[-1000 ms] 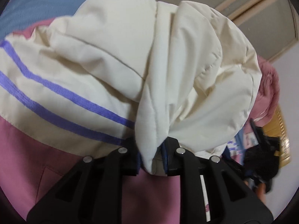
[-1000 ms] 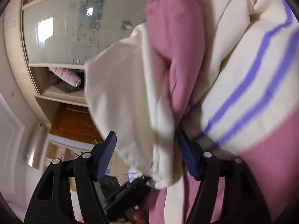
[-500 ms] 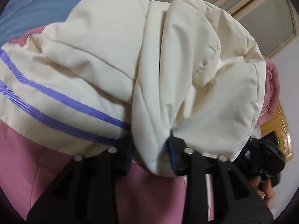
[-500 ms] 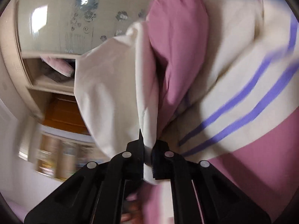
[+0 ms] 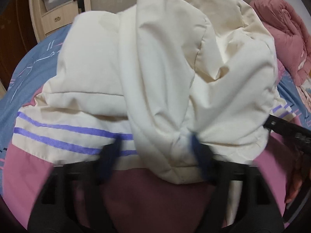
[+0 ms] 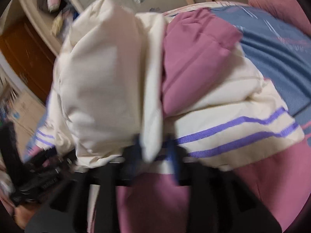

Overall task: Fold large clothes
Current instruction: 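Lower the hood onto the folded sleeves with both tools and open them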

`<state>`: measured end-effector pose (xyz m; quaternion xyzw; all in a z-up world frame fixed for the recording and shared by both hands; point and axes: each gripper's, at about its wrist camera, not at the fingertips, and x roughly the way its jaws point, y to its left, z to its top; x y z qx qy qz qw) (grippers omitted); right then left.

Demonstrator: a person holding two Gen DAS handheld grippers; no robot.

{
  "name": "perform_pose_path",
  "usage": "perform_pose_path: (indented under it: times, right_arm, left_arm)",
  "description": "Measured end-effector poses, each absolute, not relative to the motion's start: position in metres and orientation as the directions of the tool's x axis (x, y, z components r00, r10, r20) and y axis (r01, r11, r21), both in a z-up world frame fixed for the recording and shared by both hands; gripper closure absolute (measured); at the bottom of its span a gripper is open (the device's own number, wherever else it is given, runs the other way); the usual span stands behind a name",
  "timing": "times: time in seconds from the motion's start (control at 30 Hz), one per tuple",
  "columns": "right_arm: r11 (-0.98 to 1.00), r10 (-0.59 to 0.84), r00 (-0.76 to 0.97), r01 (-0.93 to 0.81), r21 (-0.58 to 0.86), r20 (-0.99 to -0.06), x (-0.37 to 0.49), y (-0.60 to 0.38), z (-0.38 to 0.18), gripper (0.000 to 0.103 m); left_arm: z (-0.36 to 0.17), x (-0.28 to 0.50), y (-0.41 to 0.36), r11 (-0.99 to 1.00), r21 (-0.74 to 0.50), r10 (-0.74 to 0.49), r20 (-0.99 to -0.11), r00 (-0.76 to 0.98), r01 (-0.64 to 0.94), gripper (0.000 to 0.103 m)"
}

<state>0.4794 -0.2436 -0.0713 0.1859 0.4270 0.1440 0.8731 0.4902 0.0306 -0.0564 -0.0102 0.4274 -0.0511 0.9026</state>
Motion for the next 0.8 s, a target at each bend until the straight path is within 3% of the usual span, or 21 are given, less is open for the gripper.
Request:
perform_pose_path:
  times: [0.03,0.1,0.2,0.33,0.43,0.6,0.7,0.8]
  right_arm:
    - [0.872,0.43,0.602,-0.084,0.483,-0.673,0.476,-0.25,-0.069,0.025]
    - [0.851,0.437,0.641,-0.069,0.52,-0.631,0.458,-0.261,-0.056,0.013]
    - [0.868,0.411,0.689,-0.096,0.487,-0.596,0.427,-0.268,-0.038,0.013]
    - [0.93,0.319,0.778,-0.146,0.338,-0.541,0.378,-0.259,0.001,0.012]
    - [0.946,0.286,0.827,-0.164,0.279,-0.484,0.354,-0.249,0.026,0.001]
    - [0.973,0.217,0.878,-0.159,0.168,-0.427,0.305,-0.249,0.037,0.001]
    - [0.974,0.213,0.88,-0.156,0.164,-0.425,0.275,-0.255,0.033,0.001]
    - [0.966,0.226,0.885,-0.151,0.209,-0.408,0.242,-0.265,0.028,0.001]
  left_arm:
    - [-0.053,0.487,0.037,0.993,-0.092,-0.115,-0.759,0.64,0.069,0.009]
    - [-0.041,0.475,0.052,0.987,-0.149,-0.148,-0.722,0.676,0.056,0.007]
    - [-0.018,0.447,0.062,0.992,-0.115,-0.119,-0.656,0.746,0.057,0.005]
    - [0.01,0.396,0.063,0.994,-0.02,-0.096,-0.592,0.8,0.104,0.002]
    - [0.043,0.342,0.028,0.988,0.027,-0.111,-0.562,0.82,0.152,0.002]
    - [0.066,0.28,0.034,0.987,0.112,-0.049,-0.467,0.883,0.115,0.002]
    - [0.064,0.257,0.048,0.994,0.094,-0.006,-0.476,0.88,0.058,0.002]
    - [0.059,0.23,0.059,0.998,0.007,-0.053,-0.5,0.864,0.065,0.002]
